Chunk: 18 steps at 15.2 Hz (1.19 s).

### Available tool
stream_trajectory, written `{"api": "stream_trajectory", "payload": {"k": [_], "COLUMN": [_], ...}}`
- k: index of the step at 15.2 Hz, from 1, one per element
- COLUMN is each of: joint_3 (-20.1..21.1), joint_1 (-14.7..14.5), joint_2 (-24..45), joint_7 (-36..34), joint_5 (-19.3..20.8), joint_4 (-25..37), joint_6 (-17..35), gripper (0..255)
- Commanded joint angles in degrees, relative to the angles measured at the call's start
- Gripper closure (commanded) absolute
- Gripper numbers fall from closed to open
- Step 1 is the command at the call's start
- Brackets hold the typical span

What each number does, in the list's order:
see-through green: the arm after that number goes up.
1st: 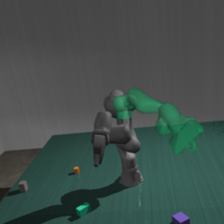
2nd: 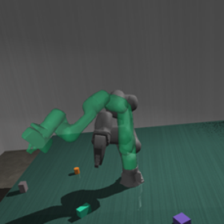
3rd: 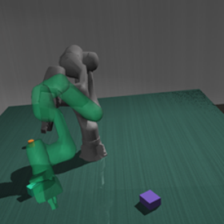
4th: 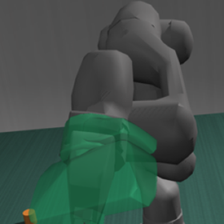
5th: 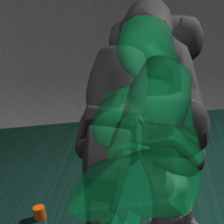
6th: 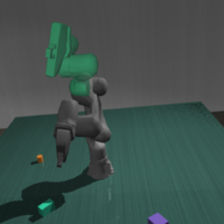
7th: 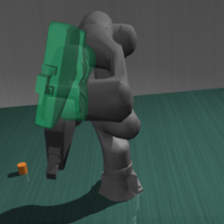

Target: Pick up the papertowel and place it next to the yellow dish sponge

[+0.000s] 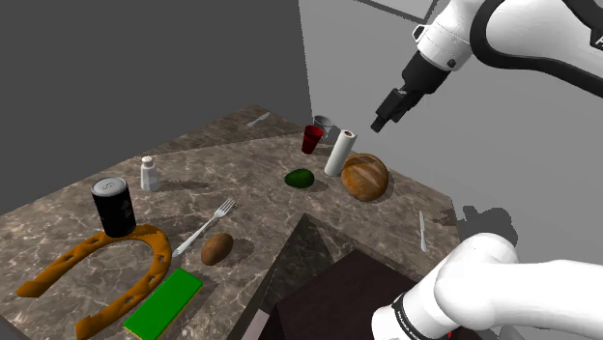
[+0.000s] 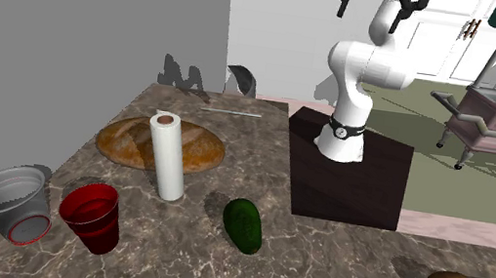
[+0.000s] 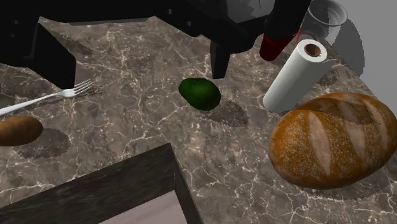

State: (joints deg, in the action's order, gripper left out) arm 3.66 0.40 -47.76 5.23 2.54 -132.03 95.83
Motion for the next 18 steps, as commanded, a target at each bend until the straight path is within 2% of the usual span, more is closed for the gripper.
{"api": "stream_trajectory", "payload": {"k": [1,9,18], "joint_3": [0.0,-7.0,-14.2], "joint_1": [0.0,1.9,3.0], "joint_2": [0.0,11.7,28.5], "joint_7": [0.0,7.6,16.3], "joint_5": [0.0,2.9,3.1], "joint_4": [0.0,0.9,7.4], "joint_6": [0.0,9.4,17.8], "gripper": [0,0,0]}}
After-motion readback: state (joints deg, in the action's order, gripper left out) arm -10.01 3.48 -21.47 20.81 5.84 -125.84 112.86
